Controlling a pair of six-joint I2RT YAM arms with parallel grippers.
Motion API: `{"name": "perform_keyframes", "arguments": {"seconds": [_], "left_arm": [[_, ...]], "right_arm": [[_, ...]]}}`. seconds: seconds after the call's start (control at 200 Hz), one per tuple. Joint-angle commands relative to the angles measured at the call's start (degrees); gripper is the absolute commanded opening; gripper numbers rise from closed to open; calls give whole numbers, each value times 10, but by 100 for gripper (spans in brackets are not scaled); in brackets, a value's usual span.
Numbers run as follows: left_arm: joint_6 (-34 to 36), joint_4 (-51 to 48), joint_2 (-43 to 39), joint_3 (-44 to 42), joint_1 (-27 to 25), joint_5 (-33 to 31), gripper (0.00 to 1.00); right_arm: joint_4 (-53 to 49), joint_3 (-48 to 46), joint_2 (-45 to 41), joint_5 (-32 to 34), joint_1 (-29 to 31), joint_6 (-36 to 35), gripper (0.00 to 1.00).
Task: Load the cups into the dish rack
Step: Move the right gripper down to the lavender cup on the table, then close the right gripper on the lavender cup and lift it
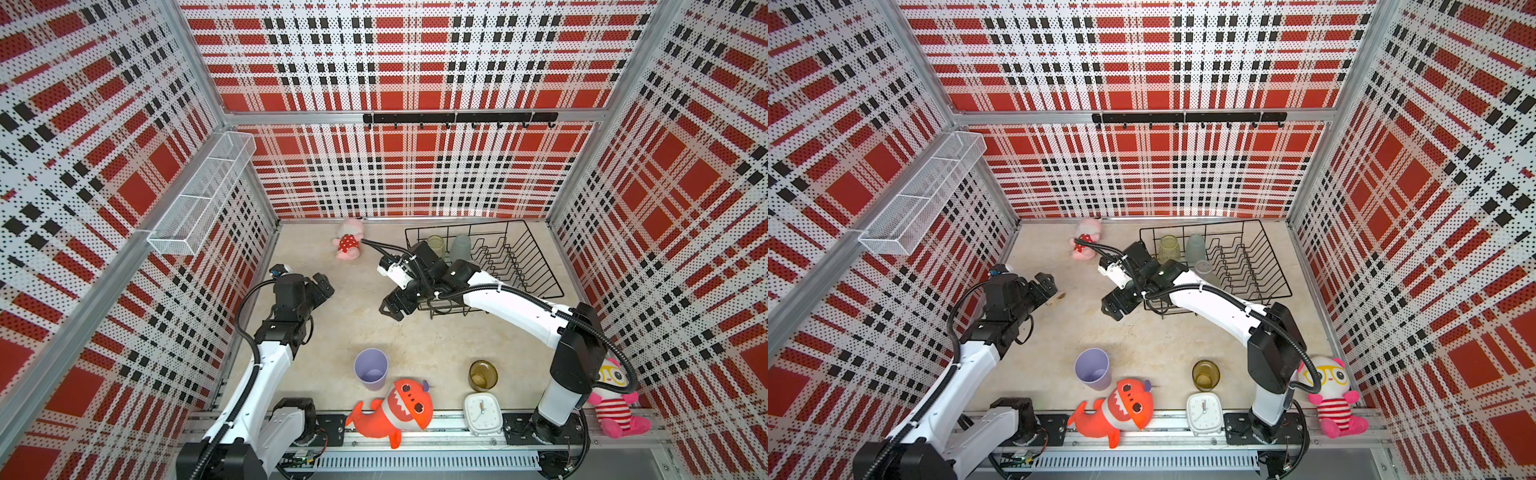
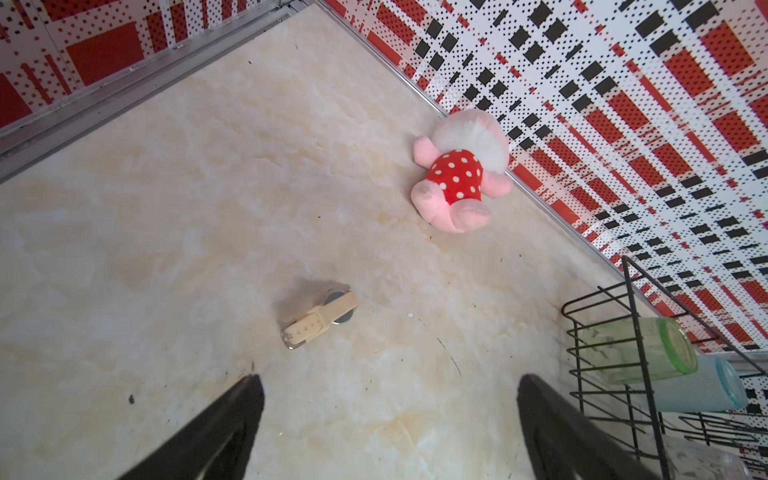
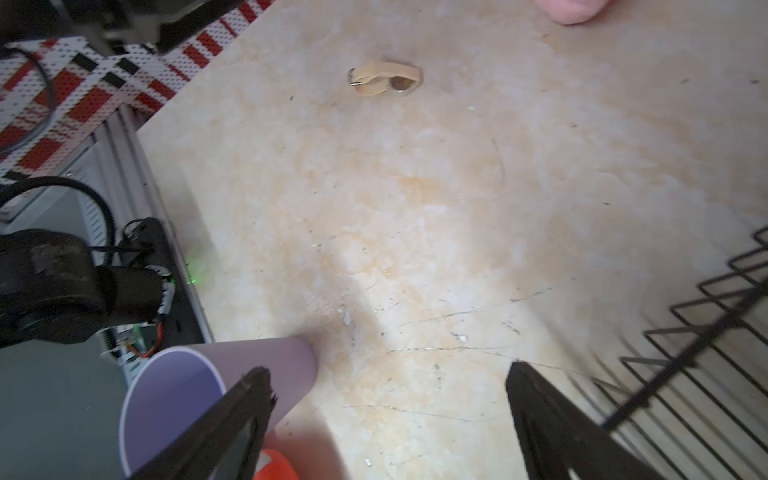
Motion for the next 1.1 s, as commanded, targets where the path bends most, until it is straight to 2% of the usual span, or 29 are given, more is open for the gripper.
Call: {"name": "perform_keyframes", "arguments": {"seconds": [0.0,0.145,0.341,0.591,0.797,0.942,1.092], "left_arm": [[-4,20,1,-9,10,15,99],[2,21,-9,-16,15,19,98],[10,20,-11,-23,29,24,98],[11,27,-3,-28,35,37,98],[15,26,-13,-37,41,45,98],[17,28,-19,-43,45,54,98],[20,27,-20,-42,47,64,98]], "right_arm": [[-6,3,-10,-24,21,7,92],[-14,-14,-8,-42,48,32,92],[-51,-16,12,27,94,41,92],[-75,-26,34,54,127,63,89],[-97,-19,55,49,134,78,76],[-99,-11,73,43,133,85,52],[-89,-2,67,47,133,92,37]]}}
